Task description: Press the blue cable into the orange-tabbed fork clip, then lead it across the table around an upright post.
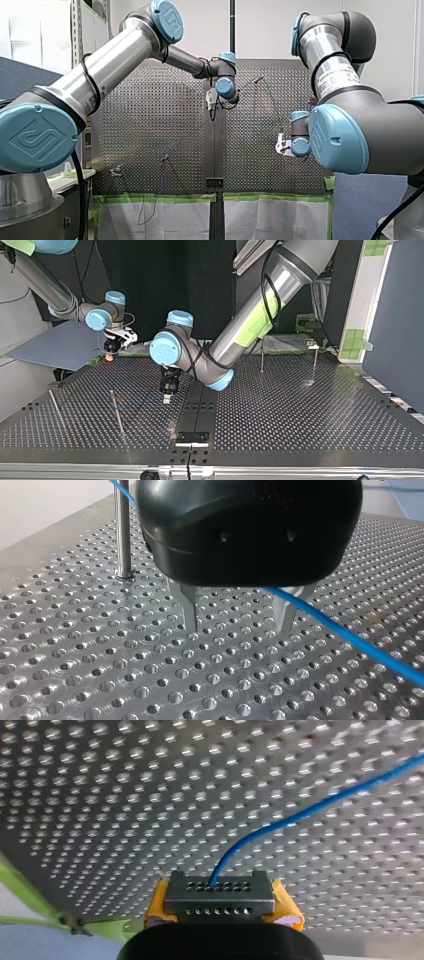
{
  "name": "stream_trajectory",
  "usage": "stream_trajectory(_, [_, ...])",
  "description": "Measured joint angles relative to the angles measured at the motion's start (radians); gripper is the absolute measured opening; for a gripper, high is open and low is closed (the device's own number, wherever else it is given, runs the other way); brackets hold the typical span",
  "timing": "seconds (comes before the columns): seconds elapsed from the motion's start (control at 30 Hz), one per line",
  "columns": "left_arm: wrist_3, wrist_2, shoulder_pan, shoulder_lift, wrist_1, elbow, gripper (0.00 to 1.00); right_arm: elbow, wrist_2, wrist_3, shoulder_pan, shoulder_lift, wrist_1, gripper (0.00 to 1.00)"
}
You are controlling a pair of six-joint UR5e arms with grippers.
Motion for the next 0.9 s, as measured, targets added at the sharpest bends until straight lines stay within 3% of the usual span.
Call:
stream_trajectory(0.2, [0.000,-0.001,0.001,0.000,0.000,0.000,0.74,0.000,0.008,0.008,-0.014,0.056,-0.041,0.00])
stream_trajectory(0.53, [0.000,-0.007,0.000,0.000,0.001,0.000,0.74,-0.001,0.005,0.020,-0.059,0.141,-0.116,0.00])
stream_trajectory(0.9, [0.000,-0.012,0.000,0.000,0.000,0.000,0.74,-0.003,0.002,0.033,-0.104,0.190,-0.155,0.00])
